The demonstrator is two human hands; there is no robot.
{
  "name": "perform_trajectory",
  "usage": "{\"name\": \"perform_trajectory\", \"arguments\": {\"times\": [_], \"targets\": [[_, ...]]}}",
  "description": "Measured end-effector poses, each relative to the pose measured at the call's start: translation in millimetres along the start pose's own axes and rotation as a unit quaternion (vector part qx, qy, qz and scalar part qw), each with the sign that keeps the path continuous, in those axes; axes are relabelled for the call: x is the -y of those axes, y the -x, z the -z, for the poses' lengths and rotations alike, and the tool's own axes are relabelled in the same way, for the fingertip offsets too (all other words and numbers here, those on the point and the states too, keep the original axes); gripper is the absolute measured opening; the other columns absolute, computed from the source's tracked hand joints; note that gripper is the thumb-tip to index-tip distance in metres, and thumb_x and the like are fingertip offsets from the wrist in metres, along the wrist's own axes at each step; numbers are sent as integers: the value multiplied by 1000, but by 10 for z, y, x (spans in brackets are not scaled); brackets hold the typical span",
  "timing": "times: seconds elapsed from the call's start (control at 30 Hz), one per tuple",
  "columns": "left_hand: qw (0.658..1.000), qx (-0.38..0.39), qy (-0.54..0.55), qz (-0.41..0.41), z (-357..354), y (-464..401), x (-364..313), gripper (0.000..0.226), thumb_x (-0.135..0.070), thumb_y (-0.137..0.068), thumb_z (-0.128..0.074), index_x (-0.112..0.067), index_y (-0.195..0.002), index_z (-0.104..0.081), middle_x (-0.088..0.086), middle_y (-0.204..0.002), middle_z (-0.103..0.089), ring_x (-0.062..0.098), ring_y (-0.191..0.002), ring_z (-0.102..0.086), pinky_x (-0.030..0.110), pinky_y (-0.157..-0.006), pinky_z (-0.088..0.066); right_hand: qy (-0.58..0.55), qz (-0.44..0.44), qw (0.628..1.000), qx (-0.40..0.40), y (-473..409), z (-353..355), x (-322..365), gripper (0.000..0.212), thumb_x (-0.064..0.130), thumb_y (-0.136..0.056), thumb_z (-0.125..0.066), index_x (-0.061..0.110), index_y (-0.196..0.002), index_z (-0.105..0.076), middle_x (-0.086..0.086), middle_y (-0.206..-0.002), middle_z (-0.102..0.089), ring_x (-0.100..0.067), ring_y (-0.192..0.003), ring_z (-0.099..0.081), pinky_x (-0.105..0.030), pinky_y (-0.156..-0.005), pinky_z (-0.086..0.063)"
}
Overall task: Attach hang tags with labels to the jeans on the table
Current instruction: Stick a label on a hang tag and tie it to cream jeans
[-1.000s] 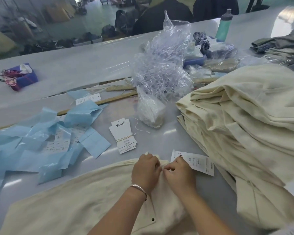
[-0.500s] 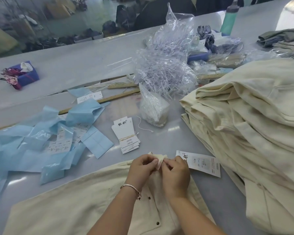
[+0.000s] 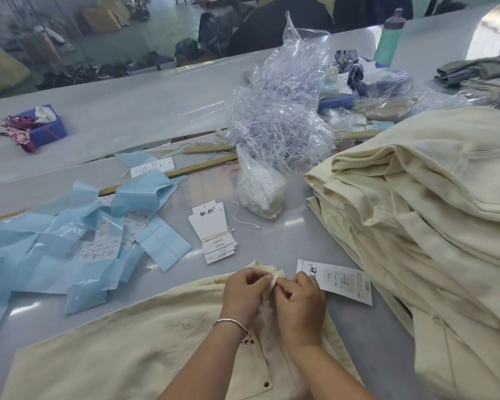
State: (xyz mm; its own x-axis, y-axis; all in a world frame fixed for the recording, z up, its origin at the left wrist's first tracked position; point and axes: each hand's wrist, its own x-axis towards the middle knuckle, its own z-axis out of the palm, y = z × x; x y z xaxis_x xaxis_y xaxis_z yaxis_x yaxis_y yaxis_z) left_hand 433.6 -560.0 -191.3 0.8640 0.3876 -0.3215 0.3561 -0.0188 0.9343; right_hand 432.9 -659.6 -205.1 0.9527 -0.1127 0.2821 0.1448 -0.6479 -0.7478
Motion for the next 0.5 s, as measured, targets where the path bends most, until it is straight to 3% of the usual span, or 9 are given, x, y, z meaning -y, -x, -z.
{"name": "perform_trajectory", "arguments": {"times": [0.17,0.3,0.4,0.5], "targets": [[999,-19,-47,7,-48,-53,-39,16,-5,-89,-59,-12,-75,-62,-2,-64,-57,10,-55,-49,21,-57,-40,-54,-7,998,20,-23,47,-29,11,-2,-73,-74,9,-74,-75,0,-73,-55,-19,-64,-54,-29,-60,-45],[998,-33,49,30,27,-89,-140,8,-7,-94,-51,-5,-88,-56,1,-83,-72,7,-43,-55,14,-39,-35,-68,-3,997,-40,-216,213,-136,23,-13,-72,-65,6,-82,-74,-1,-86,-62,-19,-70,-60,-22,-65,-42],[995,-3,87,46,88,-82,-189,11,-10,-98,-47,-8,-88,-50,2,-82,-76,11,-43,-56,16,-34,-25,10,-68,995,70,-471,265,-308,29,0,-81,-59,10,-107,-67,0,-99,-61,-23,-87,-60,-29,-72,-42],[995,24,89,49,49,-53,-181,7,-9,-98,-50,-9,-91,-52,0,-68,-70,9,-45,-57,16,-37,-29,63,-114,970,203,-595,234,-418,36,19,-86,-63,15,-121,-60,-1,-108,-58,-21,-94,-58,-30,-73,-42]]}}
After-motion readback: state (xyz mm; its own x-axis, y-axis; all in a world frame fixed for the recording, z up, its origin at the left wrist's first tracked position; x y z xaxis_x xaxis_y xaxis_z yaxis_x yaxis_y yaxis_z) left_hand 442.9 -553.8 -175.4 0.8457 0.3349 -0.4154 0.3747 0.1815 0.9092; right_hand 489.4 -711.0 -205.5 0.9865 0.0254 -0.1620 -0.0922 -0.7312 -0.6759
